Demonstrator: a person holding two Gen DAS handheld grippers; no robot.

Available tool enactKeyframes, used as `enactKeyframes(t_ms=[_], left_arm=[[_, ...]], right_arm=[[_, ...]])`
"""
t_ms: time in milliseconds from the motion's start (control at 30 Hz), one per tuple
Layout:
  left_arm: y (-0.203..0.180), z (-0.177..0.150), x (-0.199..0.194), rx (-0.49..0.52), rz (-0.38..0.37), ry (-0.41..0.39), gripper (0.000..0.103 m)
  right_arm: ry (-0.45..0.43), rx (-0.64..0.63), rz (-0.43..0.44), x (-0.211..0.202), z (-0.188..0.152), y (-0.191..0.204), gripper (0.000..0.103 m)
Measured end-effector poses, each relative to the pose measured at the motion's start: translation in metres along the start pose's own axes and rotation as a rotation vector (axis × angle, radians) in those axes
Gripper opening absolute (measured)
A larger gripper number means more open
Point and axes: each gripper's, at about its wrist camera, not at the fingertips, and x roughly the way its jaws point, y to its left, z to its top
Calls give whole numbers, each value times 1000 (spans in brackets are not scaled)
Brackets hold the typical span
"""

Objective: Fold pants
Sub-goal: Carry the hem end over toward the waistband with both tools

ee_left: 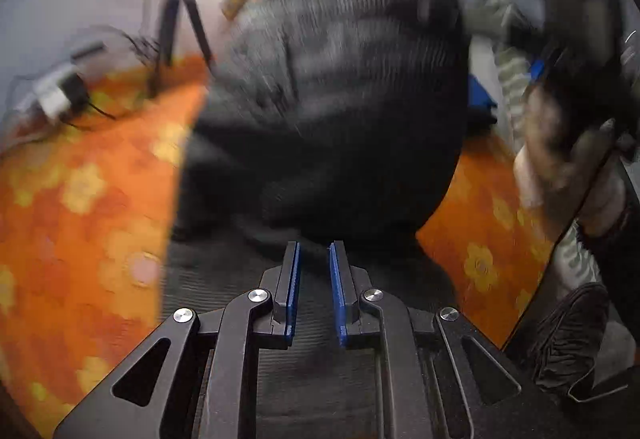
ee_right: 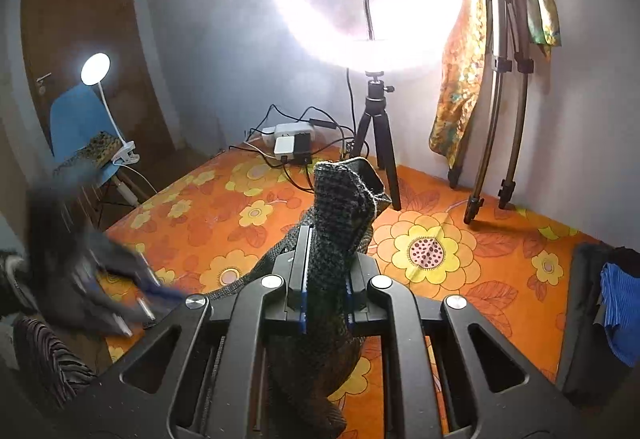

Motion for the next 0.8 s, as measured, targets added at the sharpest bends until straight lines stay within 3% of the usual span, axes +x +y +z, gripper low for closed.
enactKeyframes(t_ms=[133,267,400,567,800], left_arm=[[7,3,47,-58,-48,47,13],[5,0,84,-52,-16,99,13],[6,4,89,-81,-8,85,13],[18,-13,36,-94,0,57,13],[52,-48,-68,-179,160,-89,13]], right_arm=[[-4,-38,-9,-7,-1,5,13],[-14,-34,21,-14,-2,8,13],[1,-87,43,-14,-14,27,13],[-24,-155,56,-33,-23,47,13],[10,-325,78,-40,-56,94,13]])
